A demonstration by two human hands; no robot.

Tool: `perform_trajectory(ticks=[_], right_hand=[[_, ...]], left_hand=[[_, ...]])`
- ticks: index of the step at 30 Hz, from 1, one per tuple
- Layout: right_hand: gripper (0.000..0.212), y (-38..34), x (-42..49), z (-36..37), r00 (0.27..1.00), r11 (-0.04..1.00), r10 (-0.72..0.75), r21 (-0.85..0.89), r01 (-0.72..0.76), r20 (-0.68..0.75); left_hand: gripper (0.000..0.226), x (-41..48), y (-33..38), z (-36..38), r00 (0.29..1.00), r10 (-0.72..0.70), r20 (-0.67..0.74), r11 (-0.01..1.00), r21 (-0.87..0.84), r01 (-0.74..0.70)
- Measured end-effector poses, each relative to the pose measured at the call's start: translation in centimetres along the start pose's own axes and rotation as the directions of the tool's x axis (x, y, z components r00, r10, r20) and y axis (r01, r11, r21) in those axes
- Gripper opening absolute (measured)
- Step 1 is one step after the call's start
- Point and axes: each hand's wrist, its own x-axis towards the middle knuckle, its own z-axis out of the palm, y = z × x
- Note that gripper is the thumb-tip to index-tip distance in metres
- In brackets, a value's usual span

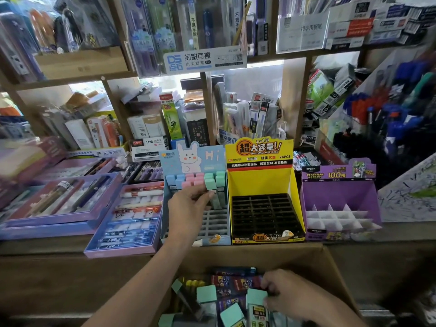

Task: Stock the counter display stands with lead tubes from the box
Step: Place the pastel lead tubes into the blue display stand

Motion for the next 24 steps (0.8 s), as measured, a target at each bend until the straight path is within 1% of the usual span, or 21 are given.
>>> perform_trajectory(ticks=[6, 7, 9, 10, 12, 15, 19, 24], right_hand=[[0.021, 0.0, 0.0, 0.0, 1.0, 1.0, 0.008, 0.001, -0.008, -0.006], [0.021, 0.0, 0.0, 0.1, 1.0, 1.0, 0.009, 0.002, -0.009, -0.006], [0.021, 0.0, 0.0, 0.1, 1.0, 1.0, 0.007, 0.011, -0.007, -0.006], [0.02, 0.0, 0.0, 0.1, 1.0, 1.0, 0.007, 0.014, -0.007, -0.007], [0.019, -0.1, -0.1, 0.0, 1.0, 1.0, 0.009, 0.019, -0.009, -0.003], [0.02, -0.2, -0.2, -0.1, 1.0, 1.0, 0.011, 0.017, -0.011, 0.003], [0.018, -0.3, -0.2, -0.2, 1.0, 1.0, 0.004, 0.002, -0.004, -0.002], [0.02, -0.2, -0.3, -0.1, 1.0, 1.0, -0.005, -0.015, 0.005, -0.017]], left_hand=[[0.013, -0.2, 0.5, 0.4, 1.0, 0.027, 0.01, 0.994, 0.106, -0.028], [0.011, -0.2, 0.5, 0.6, 1.0, 0.023, 0.012, 0.993, 0.112, -0.024], [0.018, -0.1, 0.5, 1.0, 1.0, 0.01, 0.019, 0.994, 0.107, -0.012], [0.017, 0.0, 0.4, 1.2, 1.0, 0.001, 0.025, 0.995, 0.099, -0.003], [0.008, 0.0, 0.3, 1.5, 0.999, -0.013, 0.032, 0.995, 0.099, 0.01], [0.013, 0.0, 0.4, 1.9, 0.999, -0.039, 0.037, 0.989, 0.143, 0.033], [0.012, 0.2, 0.6, 2.0, 0.996, -0.068, 0.059, 0.982, 0.181, 0.056], [0.006, -0.1, 0.8, 1.9, 0.995, -0.077, 0.06, 0.983, 0.172, 0.066]])
